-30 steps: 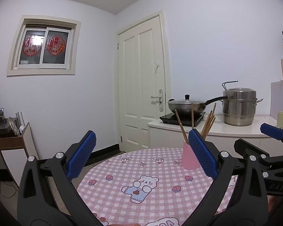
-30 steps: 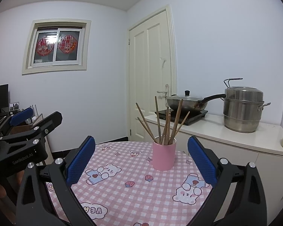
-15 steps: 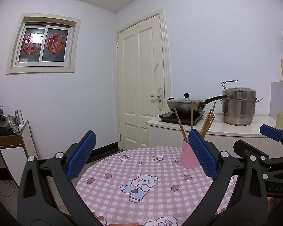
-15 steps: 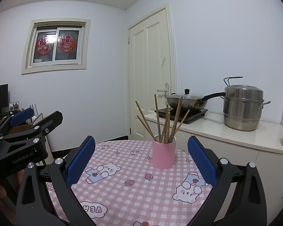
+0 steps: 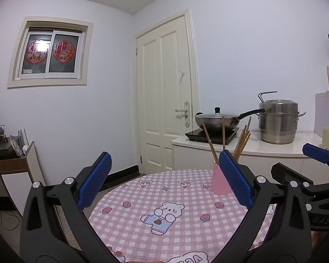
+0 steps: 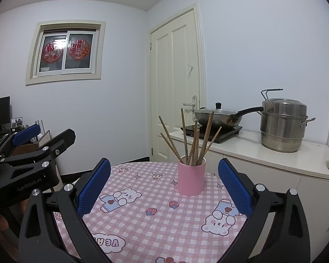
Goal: Organize utensils
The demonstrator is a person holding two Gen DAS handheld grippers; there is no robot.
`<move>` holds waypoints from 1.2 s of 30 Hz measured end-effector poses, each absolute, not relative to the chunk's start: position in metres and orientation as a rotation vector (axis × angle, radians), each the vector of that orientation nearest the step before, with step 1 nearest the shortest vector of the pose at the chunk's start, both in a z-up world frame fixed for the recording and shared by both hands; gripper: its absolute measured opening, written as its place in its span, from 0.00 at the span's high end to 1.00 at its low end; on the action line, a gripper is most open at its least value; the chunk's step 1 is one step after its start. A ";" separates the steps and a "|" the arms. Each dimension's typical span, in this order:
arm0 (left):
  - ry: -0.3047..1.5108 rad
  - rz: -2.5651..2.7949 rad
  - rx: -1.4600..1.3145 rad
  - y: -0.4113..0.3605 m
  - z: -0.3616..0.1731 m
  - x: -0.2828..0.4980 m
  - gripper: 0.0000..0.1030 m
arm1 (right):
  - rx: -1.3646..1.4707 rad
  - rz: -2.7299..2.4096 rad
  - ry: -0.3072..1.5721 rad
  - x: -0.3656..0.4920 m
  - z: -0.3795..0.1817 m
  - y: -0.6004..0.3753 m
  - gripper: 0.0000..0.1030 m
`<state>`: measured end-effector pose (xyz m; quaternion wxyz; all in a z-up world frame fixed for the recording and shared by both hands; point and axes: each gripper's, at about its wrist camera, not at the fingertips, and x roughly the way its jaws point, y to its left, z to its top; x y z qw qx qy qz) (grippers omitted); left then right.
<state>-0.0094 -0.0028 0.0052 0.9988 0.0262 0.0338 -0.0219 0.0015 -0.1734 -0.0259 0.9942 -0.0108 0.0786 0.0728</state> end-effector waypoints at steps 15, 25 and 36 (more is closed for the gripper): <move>0.071 -0.044 0.051 -0.003 0.005 -0.008 0.06 | -0.027 0.148 0.163 0.001 -0.027 -0.171 0.08; 0.072 -0.041 0.050 0.001 0.004 -0.007 0.06 | -0.029 0.149 0.162 0.002 -0.025 -0.171 0.08; 0.077 -0.043 0.059 -0.002 0.004 -0.005 0.06 | -0.030 0.149 0.163 0.002 -0.025 -0.172 0.08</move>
